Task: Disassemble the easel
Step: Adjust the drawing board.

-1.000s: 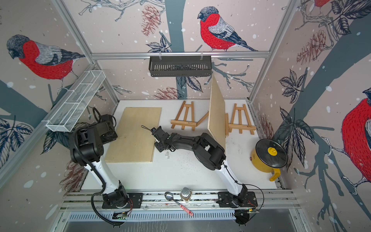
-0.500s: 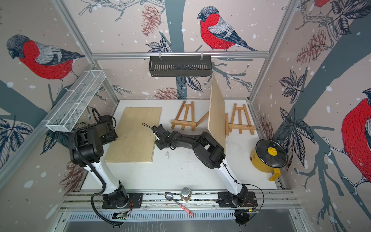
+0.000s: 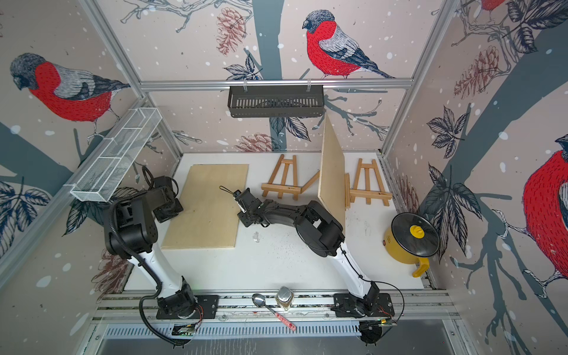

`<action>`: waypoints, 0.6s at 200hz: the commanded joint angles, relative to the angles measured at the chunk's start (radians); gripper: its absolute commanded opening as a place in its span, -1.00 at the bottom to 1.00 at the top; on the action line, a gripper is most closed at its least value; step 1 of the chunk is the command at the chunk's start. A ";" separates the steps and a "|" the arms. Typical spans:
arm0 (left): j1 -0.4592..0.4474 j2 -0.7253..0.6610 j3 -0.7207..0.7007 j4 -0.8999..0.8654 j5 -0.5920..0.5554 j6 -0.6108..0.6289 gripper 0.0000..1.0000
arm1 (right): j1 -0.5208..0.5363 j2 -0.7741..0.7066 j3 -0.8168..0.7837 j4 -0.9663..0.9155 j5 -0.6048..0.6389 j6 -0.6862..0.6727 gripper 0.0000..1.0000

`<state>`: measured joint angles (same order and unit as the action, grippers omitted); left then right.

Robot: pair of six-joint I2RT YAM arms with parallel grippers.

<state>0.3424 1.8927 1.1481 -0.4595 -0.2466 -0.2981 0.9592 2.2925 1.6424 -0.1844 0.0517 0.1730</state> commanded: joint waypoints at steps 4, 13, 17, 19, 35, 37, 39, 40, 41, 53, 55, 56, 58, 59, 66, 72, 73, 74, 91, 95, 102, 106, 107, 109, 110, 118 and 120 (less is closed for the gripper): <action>-0.007 -0.015 -0.010 -0.236 0.208 -0.018 -1.00 | -0.010 0.024 -0.014 -0.161 -0.012 0.002 0.05; -0.007 -0.025 -0.008 -0.240 0.204 -0.016 -1.00 | -0.011 0.024 -0.013 -0.161 -0.012 0.000 0.05; -0.006 -0.028 -0.007 -0.243 0.196 -0.017 -1.00 | -0.012 0.025 -0.013 -0.161 -0.012 0.000 0.05; -0.006 -0.030 -0.007 -0.244 0.193 -0.015 -1.00 | -0.013 0.025 -0.013 -0.161 -0.011 0.000 0.05; -0.002 -0.030 0.003 -0.258 0.163 -0.010 -1.00 | -0.014 0.023 -0.015 -0.162 -0.012 0.000 0.05; -0.002 -0.030 0.003 -0.260 0.160 -0.008 -1.00 | -0.015 0.022 -0.014 -0.163 -0.012 0.000 0.05; 0.001 -0.030 0.004 -0.262 0.159 -0.009 -1.00 | -0.014 0.021 -0.016 -0.162 -0.012 0.000 0.05; 0.001 -0.031 0.004 -0.262 0.157 -0.008 -1.00 | -0.014 0.021 -0.016 -0.161 -0.012 0.000 0.05; 0.002 -0.032 0.005 -0.262 0.156 -0.007 -1.00 | -0.014 0.021 -0.016 -0.161 -0.013 0.000 0.05; 0.009 -0.041 0.006 -0.262 0.149 -0.004 -1.00 | -0.016 0.021 -0.020 -0.158 -0.015 -0.001 0.05; 0.010 -0.043 0.006 -0.261 0.150 -0.004 -1.00 | -0.016 0.021 -0.020 -0.159 -0.016 -0.002 0.05; 0.011 -0.044 0.006 -0.260 0.150 -0.004 -1.00 | -0.015 0.021 -0.020 -0.159 -0.016 -0.001 0.05; 0.013 -0.045 0.006 -0.260 0.150 -0.003 -1.00 | -0.015 0.021 -0.020 -0.158 -0.016 -0.001 0.05; 0.013 -0.046 0.006 -0.258 0.151 -0.003 -1.00 | -0.014 0.020 -0.020 -0.158 -0.016 -0.001 0.05; 0.015 -0.051 0.008 -0.257 0.150 -0.001 -1.00 | -0.014 0.021 -0.018 -0.157 -0.018 -0.001 0.05; 0.017 -0.053 0.009 -0.258 0.148 0.001 -1.00 | -0.013 0.024 -0.016 -0.157 -0.018 0.000 0.05; 0.017 -0.053 0.010 -0.258 0.149 0.001 -1.00 | -0.012 0.024 -0.015 -0.157 -0.018 0.000 0.05; 0.018 -0.053 0.010 -0.258 0.149 0.001 -1.00 | -0.012 0.025 -0.015 -0.158 -0.018 0.000 0.05; 0.021 -0.042 0.019 -0.264 0.151 0.004 -1.00 | -0.009 0.032 -0.003 -0.162 -0.011 -0.001 0.05; 0.021 -0.039 0.020 -0.265 0.151 0.004 -1.00 | -0.009 0.034 0.001 -0.164 -0.008 -0.001 0.06; 0.021 -0.040 0.024 -0.263 0.149 0.005 -1.00 | -0.010 0.039 0.006 -0.168 0.000 0.001 0.06; 0.021 -0.040 0.027 -0.264 0.146 0.005 -1.00 | -0.012 0.042 0.013 -0.170 0.008 0.003 0.07; 0.021 -0.040 0.029 -0.264 0.146 0.004 -1.00 | -0.012 0.043 0.014 -0.171 0.011 0.004 0.07; 0.021 -0.042 0.030 -0.264 0.143 0.004 -1.00 | -0.013 0.044 0.016 -0.172 0.017 0.005 0.07; 0.021 -0.042 0.030 -0.265 0.143 0.004 -1.00 | -0.013 0.044 0.017 -0.173 0.021 0.007 0.07; 0.023 -0.048 0.042 -0.265 0.137 0.005 -1.00 | -0.019 0.050 0.024 -0.179 0.048 0.015 0.08; 0.022 -0.049 0.044 -0.265 0.134 0.004 -1.00 | -0.021 0.051 0.026 -0.179 0.056 0.016 0.08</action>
<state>0.3645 1.8477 1.1721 -0.6483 -0.1699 -0.2897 0.9417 2.3032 1.6642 -0.2058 0.0700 0.1814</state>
